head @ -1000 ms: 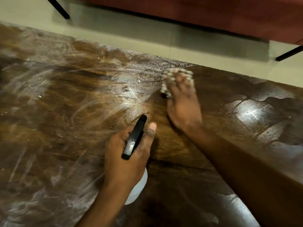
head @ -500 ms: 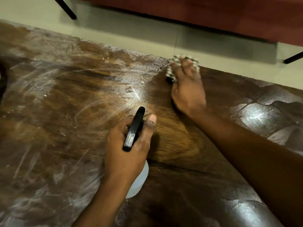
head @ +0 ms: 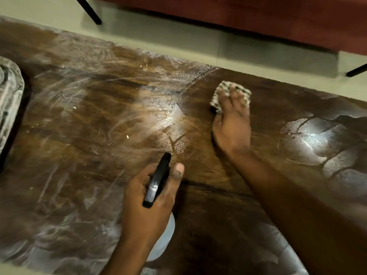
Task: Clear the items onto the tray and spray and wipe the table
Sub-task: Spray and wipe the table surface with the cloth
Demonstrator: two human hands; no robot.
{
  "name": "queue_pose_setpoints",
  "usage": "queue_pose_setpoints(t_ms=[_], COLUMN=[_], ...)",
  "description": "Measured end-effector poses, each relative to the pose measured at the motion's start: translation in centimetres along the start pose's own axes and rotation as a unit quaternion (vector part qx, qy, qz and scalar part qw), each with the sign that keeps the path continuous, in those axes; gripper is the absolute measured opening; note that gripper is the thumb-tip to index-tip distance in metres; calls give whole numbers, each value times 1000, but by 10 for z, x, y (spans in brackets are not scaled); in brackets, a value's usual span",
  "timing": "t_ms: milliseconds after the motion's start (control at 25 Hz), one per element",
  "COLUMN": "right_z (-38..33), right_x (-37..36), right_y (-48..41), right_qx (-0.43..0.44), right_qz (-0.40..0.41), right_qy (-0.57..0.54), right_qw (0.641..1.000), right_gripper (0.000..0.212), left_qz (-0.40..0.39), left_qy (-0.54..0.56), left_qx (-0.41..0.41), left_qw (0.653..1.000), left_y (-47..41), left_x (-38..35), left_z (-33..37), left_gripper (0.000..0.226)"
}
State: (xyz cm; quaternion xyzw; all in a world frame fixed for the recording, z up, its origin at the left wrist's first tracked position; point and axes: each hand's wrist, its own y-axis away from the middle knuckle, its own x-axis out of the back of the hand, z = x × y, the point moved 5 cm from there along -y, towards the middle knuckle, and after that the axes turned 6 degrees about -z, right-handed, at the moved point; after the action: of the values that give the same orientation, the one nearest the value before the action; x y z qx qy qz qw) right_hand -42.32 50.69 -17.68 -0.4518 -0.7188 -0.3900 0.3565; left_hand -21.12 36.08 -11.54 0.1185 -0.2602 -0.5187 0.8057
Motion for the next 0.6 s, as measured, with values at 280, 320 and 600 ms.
queue_pose_setpoints(t_ms=[280, 320, 600], right_z=[-62, -52, -51], right_x=[-78, -71, -61], right_y=[154, 142, 144], right_qx=[532, 493, 2], right_qz=[-258, -252, -20], right_qy=[161, 182, 18], right_qw=[791, 813, 1000], right_gripper=[63, 66, 71], left_qz=[-42, -42, -95], left_qy=[39, 35, 66], left_qx=[14, 21, 8], left_qw=[998, 998, 993], left_y=[52, 58, 101], left_x=[41, 49, 89], left_z=[-34, -40, -66], left_gripper=[42, 48, 47])
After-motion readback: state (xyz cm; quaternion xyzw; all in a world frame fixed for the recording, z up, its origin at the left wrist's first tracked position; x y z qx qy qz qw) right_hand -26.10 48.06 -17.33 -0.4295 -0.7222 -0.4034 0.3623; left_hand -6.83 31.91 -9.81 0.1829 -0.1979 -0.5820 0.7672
